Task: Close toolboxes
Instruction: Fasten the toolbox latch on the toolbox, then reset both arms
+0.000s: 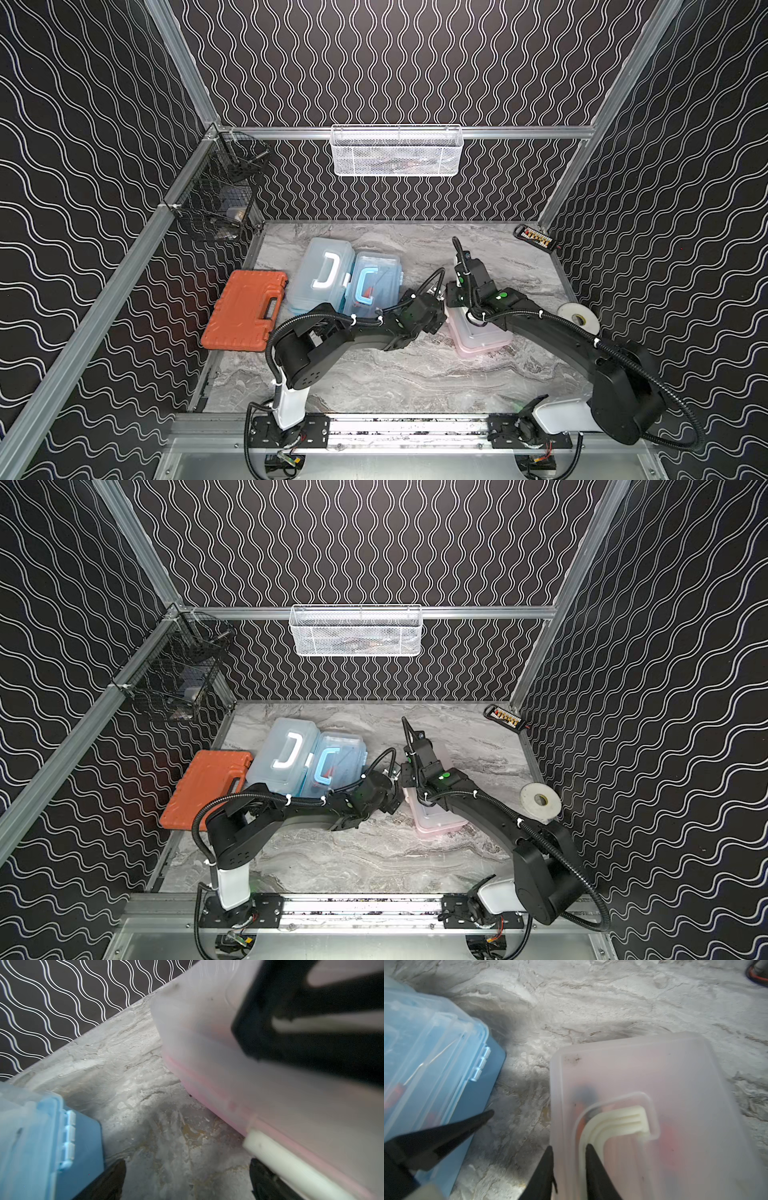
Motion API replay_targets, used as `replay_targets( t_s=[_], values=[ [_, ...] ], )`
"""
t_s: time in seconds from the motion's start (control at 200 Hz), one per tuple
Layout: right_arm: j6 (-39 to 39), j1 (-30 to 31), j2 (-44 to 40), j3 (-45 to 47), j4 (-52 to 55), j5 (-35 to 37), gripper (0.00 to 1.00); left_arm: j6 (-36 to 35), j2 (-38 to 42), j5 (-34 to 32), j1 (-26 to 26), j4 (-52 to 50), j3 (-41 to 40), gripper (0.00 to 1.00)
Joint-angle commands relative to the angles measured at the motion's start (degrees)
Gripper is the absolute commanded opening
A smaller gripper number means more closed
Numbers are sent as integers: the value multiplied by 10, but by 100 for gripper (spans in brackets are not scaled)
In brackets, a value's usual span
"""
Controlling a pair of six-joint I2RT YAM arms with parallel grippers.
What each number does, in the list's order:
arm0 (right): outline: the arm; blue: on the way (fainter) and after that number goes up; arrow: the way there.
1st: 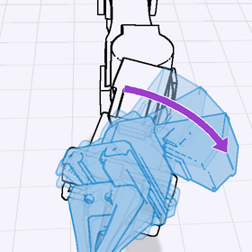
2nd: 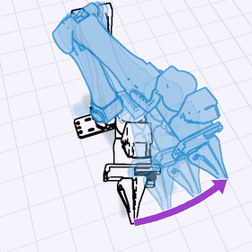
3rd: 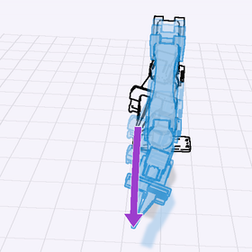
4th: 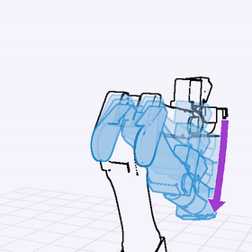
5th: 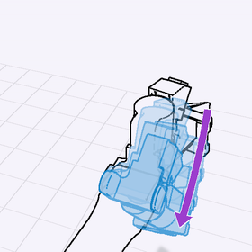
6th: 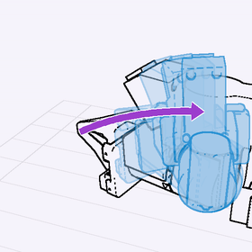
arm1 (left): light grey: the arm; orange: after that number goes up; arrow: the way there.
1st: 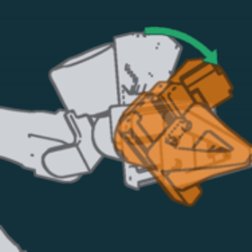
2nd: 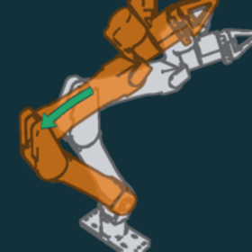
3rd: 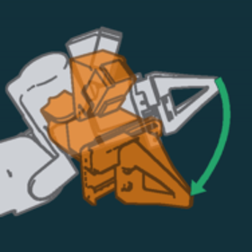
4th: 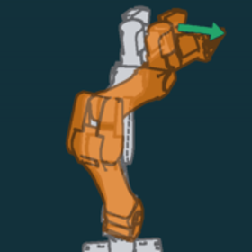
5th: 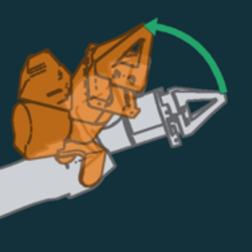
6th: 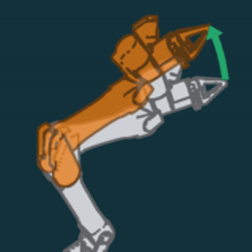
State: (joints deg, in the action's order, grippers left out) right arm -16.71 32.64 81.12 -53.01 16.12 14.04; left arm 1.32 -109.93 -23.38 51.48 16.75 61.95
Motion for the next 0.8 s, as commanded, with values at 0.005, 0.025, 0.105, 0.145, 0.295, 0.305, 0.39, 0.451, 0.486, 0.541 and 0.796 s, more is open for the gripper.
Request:
replay_targets(
  t_s=[0.005,0.025,0.105,0.145,0.295,0.305,0.39,0.451,0.486,0.541,0.796],
  values=[
    [-17,4,17,20,152,-112,27,-10,-3,38,3,65,29,97],
    [-17,4,18,21,150,-116,27,-8,-5,41,3,65,33,97],
    [-19,4,22,23,146,-125,27,9,-13,56,4,68,39,97],
    [-19,4,24,23,144,-130,27,17,-16,60,3,75,37,97],
    [-23,4,27,23,144,-131,29,29,-2,62,4,82,17,97],
    [-23,4,26,23,144,-131,29,30,0,60,4,81,16,97],
    [-28,4,20,21,146,-127,33,30,25,48,3,67,0,98],
    [-33,4,16,18,149,-118,37,34,45,31,2,49,-8,99],
    [-37,3,13,16,149,-110,43,38,55,24,1,35,-11,99],
    [-39,3,8,11,152,-104,50,43,71,21,-1,21,-16,99],
    [-29,3,-1,-31,175,-81,65,52,113,14,-3,-6,-35,99]
  ],
)
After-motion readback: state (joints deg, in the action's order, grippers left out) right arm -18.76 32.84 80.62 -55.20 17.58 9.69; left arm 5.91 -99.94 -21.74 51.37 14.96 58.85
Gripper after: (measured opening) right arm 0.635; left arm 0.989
